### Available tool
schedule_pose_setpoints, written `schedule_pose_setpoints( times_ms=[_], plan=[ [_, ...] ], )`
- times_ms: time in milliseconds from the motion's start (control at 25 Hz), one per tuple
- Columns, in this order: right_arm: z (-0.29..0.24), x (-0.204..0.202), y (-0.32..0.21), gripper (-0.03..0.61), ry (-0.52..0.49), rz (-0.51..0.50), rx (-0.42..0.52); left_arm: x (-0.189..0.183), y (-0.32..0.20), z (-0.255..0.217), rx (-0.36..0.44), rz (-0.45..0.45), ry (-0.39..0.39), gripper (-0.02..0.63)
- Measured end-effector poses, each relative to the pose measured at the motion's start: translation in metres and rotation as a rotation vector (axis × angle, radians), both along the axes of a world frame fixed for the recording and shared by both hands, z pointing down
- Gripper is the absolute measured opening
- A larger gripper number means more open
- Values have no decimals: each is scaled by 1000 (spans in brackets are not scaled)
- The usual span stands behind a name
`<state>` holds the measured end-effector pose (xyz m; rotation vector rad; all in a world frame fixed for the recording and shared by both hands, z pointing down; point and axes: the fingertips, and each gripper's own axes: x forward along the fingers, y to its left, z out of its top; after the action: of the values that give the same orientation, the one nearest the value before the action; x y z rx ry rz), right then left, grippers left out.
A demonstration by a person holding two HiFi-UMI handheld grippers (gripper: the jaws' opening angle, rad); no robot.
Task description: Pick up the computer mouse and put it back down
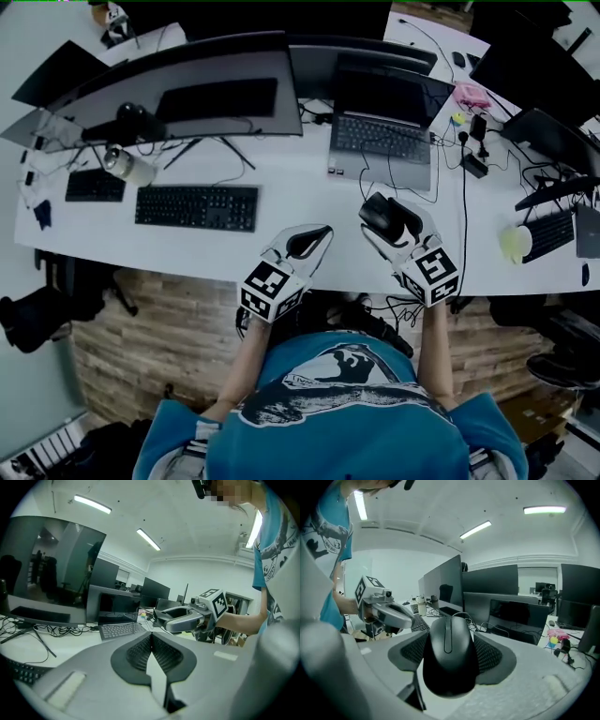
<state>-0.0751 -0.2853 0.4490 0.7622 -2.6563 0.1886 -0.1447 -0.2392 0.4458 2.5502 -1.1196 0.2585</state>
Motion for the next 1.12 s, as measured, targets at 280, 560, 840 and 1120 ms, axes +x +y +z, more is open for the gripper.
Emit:
schedule_pose_setpoints(
  times_ms=[280, 560, 840, 1120],
  plan=[
    [-23, 45, 27, 307, -24, 49, 34, 39, 2, -4, 11, 46, -6, 12],
    [-17, 84, 39, 307, -21, 98, 26, 68, 12, -7, 16, 65, -18, 12],
    [20, 133, 50, 307, 40, 153, -31, 99, 27, -7, 11, 79, -29, 12],
    [86, 188, 57, 307, 113, 197, -137, 121, 43, -4, 0, 60, -44, 12]
  ],
)
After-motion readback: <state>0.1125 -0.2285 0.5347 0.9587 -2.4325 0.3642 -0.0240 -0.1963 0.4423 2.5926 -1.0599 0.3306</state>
